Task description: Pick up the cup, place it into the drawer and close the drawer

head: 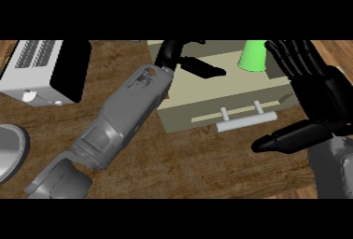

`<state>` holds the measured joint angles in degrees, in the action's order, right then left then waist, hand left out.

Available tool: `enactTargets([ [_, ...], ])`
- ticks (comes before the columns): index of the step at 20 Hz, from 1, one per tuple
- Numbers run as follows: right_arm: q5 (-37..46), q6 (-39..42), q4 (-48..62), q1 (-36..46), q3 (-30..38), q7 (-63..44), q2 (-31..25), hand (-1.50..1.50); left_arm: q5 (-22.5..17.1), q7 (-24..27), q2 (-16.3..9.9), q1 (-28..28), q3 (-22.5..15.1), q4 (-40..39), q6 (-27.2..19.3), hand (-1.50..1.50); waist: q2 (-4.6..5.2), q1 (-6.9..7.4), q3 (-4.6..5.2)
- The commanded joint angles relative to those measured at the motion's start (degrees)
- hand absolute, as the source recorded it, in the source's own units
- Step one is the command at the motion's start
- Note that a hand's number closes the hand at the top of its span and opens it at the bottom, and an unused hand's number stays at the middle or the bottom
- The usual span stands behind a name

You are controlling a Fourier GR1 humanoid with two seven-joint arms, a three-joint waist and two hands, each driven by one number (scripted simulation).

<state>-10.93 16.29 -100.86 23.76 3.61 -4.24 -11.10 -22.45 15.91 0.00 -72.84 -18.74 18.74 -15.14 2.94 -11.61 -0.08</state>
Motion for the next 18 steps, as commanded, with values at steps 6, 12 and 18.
enactTargets([
  [6, -8.6, 13.9, 0.9, 0.0, -9.3, -3.2, -0.7, 1.50, -10.2, 9.0, 0.0, 0.2, 3.1, 5.8, 1.5, -1.50, -0.35, 0.88, 0.11],
  [12, -1.9, 21.9, -0.8, -3.1, -13.8, -7.6, -10.5, 1.50, -13.3, 12.7, 0.0, 1.2, 3.1, 4.2, -2.1, -1.50, -1.42, 3.55, 0.09],
  [18, 18.1, 17.3, -3.2, -6.5, -17.3, -3.4, -13.2, -1.50, -15.5, 13.6, 0.0, 0.8, 5.0, 2.7, -1.6, -1.50, -1.91, 7.50, 0.01],
])
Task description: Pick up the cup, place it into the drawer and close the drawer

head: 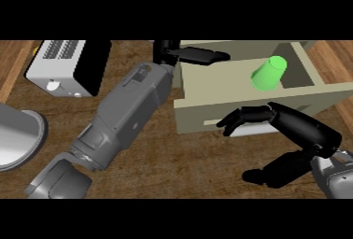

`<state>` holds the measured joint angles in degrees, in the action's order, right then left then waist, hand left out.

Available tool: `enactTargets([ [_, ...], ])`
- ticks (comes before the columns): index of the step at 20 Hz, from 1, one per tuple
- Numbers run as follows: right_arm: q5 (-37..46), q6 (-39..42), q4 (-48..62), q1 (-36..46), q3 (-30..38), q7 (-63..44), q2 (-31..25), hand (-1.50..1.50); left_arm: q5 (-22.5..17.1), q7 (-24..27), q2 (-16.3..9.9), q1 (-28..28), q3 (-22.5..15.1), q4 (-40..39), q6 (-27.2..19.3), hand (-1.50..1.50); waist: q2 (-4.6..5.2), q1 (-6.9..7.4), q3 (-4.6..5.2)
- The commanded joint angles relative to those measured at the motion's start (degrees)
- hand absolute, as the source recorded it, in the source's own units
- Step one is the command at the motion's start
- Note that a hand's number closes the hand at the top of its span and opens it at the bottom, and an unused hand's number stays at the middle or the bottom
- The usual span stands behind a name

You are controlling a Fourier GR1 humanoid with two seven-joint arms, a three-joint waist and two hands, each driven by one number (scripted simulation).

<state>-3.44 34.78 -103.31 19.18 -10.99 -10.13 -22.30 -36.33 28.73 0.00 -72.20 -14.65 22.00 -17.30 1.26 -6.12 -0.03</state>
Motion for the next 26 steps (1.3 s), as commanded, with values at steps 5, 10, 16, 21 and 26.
enactTargets([
  [5, 22.4, -9.6, 11.9, -3.4, -6.6, 7.1, 1.7, -1.50, -1.9, 3.3, 0.0, 3.5, 1.2, 1.9, 2.1, -1.50, -0.84, 6.04, -0.03],
  [10, 30.4, -13.8, 28.5, -0.3, -11.5, 15.4, 4.1, -1.50, -1.4, 5.3, -0.5, 8.7, 1.3, 3.8, 5.2, -1.50, -0.76, 8.38, -0.06],
  [16, 34.3, -18.8, 50.6, 11.8, -8.7, 19.4, 7.9, 1.50, -2.4, 3.8, -5.8, 12.7, 2.4, 8.5, 8.3, -1.50, -0.67, 10.55, -0.08],
  [21, 32.3, -24.2, 62.5, 17.8, -1.8, 29.8, 6.6, 1.50, -2.4, 2.4, -6.3, 15.7, 1.5, 12.8, 9.1, -1.50, -0.29, 12.72, -0.25],
  [26, 30.1, -26.0, 70.1, 25.5, 4.4, 33.9, 2.9, 1.50, -3.5, 0.3, -10.0, 18.0, 2.0, 15.5, 13.5, -1.50, 0.23, 14.34, -0.30],
])
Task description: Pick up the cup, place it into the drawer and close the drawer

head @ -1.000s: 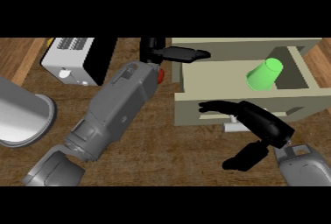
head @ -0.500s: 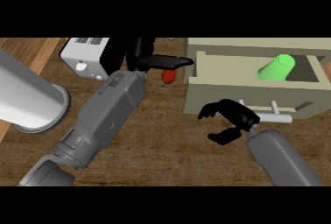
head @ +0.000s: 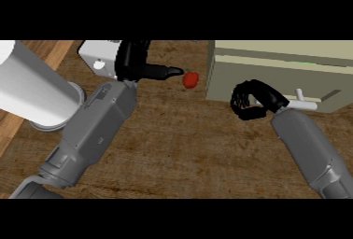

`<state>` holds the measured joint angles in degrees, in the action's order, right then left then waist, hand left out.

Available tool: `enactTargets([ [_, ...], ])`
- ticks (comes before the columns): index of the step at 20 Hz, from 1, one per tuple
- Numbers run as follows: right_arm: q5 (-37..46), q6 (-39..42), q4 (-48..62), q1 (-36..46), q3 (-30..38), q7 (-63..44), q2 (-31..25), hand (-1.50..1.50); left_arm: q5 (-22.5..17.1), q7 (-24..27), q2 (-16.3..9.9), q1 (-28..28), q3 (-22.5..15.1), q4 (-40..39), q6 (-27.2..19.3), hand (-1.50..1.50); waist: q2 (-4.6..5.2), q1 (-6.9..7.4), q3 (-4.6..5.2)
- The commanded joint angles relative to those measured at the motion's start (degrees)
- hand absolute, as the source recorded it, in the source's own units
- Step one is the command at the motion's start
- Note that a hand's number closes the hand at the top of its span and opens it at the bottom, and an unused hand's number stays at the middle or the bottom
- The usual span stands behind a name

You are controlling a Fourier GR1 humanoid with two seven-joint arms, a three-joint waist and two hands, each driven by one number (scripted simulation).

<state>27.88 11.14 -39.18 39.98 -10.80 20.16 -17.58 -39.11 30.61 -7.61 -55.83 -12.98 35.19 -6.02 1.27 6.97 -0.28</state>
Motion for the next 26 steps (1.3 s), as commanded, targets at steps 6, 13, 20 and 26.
enactTargets([
  [6, -3.2, -3.1, 11.5, 12.8, 8.9, 0.9, -4.6, 1.50, 0.6, -1.4, -1.3, 5.2, -1.9, 4.3, 2.7, -1.50, 0.75, 3.36, -0.04],
  [13, -6.5, -0.3, 10.8, 14.8, 11.8, 0.3, -7.7, 1.50, 0.2, -1.9, -3.2, 5.9, -1.6, 5.7, 4.7, -1.50, 1.17, 3.93, 0.03],
  [20, -8.6, 3.4, 8.8, 13.5, 12.7, 0.4, -9.7, 1.50, -0.6, -3.1, -3.8, 6.5, -1.6, 7.5, 6.5, -1.50, 1.16, 5.62, -0.04],
  [26, -10.2, 6.4, 6.7, 13.9, 13.4, -0.5, -11.3, 1.50, -0.8, -2.8, -3.9, 8.5, -1.8, 7.2, 8.2, -1.50, 1.67, 5.44, 0.17],
])
